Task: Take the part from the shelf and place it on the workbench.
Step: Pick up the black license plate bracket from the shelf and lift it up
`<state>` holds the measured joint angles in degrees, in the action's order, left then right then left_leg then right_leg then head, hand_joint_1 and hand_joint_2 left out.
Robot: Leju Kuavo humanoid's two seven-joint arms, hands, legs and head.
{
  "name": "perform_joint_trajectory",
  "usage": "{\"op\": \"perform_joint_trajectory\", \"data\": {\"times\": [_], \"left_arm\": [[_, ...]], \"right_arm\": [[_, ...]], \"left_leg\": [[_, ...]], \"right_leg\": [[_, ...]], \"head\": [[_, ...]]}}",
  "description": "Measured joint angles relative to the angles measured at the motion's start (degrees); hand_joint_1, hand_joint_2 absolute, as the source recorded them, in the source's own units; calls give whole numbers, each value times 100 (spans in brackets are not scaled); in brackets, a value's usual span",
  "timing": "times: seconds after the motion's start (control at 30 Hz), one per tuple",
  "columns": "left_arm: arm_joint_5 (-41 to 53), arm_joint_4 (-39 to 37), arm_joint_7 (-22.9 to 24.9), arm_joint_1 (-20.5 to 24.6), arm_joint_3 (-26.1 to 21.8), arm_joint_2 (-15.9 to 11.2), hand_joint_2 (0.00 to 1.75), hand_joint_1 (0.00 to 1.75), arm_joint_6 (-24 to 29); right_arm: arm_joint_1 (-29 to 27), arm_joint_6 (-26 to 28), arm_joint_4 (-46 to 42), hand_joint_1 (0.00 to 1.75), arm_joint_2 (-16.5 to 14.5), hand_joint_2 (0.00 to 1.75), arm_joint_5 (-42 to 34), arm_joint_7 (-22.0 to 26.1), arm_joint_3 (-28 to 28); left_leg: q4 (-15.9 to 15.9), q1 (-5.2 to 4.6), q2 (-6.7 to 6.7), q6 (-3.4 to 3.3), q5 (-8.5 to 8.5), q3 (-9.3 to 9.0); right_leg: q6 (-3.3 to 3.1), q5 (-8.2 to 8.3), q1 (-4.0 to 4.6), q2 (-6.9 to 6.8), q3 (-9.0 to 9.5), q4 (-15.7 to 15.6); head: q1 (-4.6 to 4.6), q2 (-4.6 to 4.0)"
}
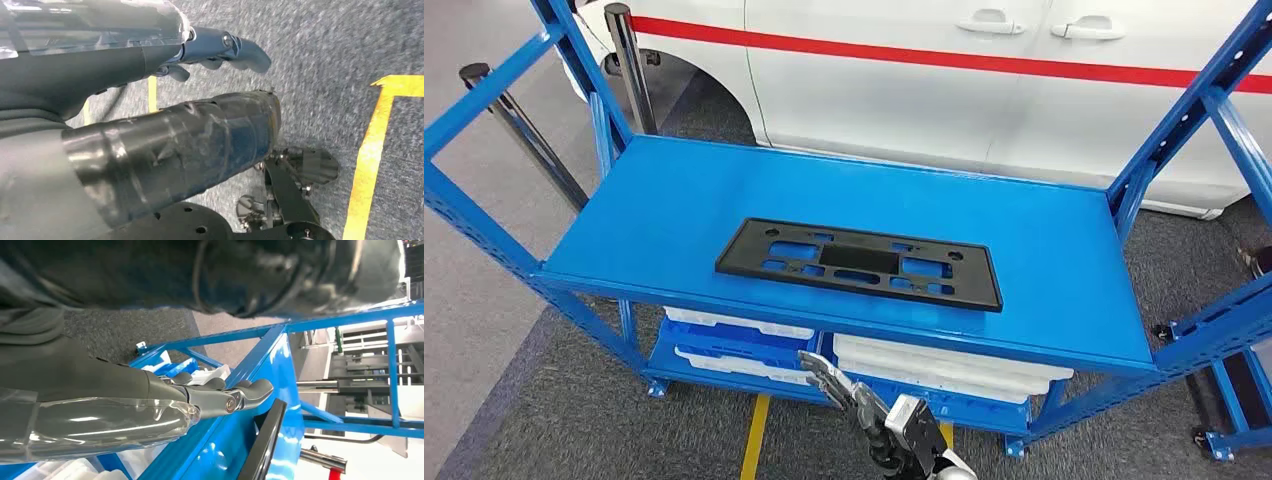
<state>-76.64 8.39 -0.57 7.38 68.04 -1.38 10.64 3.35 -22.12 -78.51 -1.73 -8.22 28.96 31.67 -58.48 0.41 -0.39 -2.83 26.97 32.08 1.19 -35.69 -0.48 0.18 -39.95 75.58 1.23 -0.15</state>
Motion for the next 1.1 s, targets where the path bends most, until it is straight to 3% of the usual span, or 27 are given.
{"op": "perform_joint_trajectory", "data": {"times": [0.07,0.13,0.2,0.3,0.37,0.5,0.53,0.57,0.63,0.67,0.73,0.8,0.83,0.9,1.0,1.03,1.07,1.1], "left_arm": [[1,0,0,-6,0,1,0,0,0],[1,0,0,-9,0,6,0,0,-1],[0,0,1,5,0,15,0,0,-2],[-8,0,1,5,0,19,0,0,-1],[-13,0,-2,13,1,19,0,0,5],[-24,0,-5,15,3,22,0,0,11],[-25,0,-4,3,3,23,0,0,11],[-27,0,-4,-8,3,23,0,0,12],[-36,0,-4,-24,3,21,0,0,14],[-42,0,-4,-27,3,20,0,0,15],[-48,0,-4,-25,4,20,0,0,15],[-53,-3,-5,-17,4,14,0,0,17],[-56,-4,-5,-13,4,12,0,0,19],[-65,-7,-7,14,5,7,0,0,19],[-78,-9,-8,30,7,2,0,0,24],[-82,-9,-7,21,7,2,0,0,27],[-85,-9,-5,11,7,2,0,0,30],[-86,-9,-5,3,7,4,0,0,30]], "right_arm": [[0,0,3,0,0,0,0,0,0],[2,0,9,0,0,0,0,0,0],[6,-1,14,0,-1,0,0,-2,1],[5,-3,13,0,-8,0,0,-4,4],[13,-4,11,0,-20,0,0,-4,6],[17,-4,14,0,-38,0,0,-5,9],[14,-4,15,0,-39,0,0,-5,9],[13,-4,17,0,-41,0,0,-6,9],[13,-4,18,0,-44,0,0,-7,9],[13,-4,21,0,-45,0,0,-7,9],[15,-5,26,0,-45,87,0,-10,9],[24,-8,27,0,-51,175,-1,-13,9],[33,-10,27,0,-55,175,-1,-14,9],[59,-13,27,0,-60,175,-1,-28,9],[61,-11,50,0,-55,175,2,-77,9],[56,-11,60,0,-52,175,3,-87,9],[54,-11,66,0,-50,175,4,-92,9],[54,-11,70,0,-49,175,4,-93,9]], "left_leg": [[0,0,-5,9,37,-52],[-1,-1,-12,40,118,-160],[8,-2,-15,101,190,-209],[-73,-1,-4,212,199,-251],[-338,7,3,265,279,-189],[-1474,43,7,345,774,560],[-1534,52,7,357,763,677],[-1405,60,8,360,629,697],[-700,72,15,341,99,525],[-392,59,21,328,-48,438],[-113,26,30,263,-125,332],[-107,5,26,176,-109,257],[-90,10,24,140,-144,218],[-63,28,26,76,-127,166],[-61,11,24,10,-55,128],[-61,2,20,2,-26,100],[-62,-8,13,-1,7,58],[-61,-17,5,-1,43,6]], "right_leg": [[-10,237,-1,0,64,-283],[-57,762,16,-1,270,-1006],[-127,962,62,-2,422,-1510],[-228,972,68,8,534,-1638],[-288,961,34,0,673,-1700],[-333,859,24,-19,802,-1728],[-329,825,23,-12,837,-1727],[-320,788,22,-4,882,-1727],[-280,694,20,2,990,-1725],[-252,651,24,2,1038,-1718],[-173,561,29,0,1093,-1712],[-99,487,23,-3,1167,-1719],[-73,442,14,-6,1198,-1684],[-34,249,8,-10,1060,-1347],[-7,-121,4,-12,337,-235],[-12,-96,6,-12,142,-21],[-33,70,15,-12,60,-47],[-70,336,31,-11,82,-283]], "head": [[1,0],[2,0],[4,0],[1,0],[-2,0],[-7,0],[-7,0],[-7,0],[-7,0],[-6,0],[-5,0],[-7,0],[-5,0],[-4,0],[-3,0],[-4,0],[-3,0],[-3,0]]}}
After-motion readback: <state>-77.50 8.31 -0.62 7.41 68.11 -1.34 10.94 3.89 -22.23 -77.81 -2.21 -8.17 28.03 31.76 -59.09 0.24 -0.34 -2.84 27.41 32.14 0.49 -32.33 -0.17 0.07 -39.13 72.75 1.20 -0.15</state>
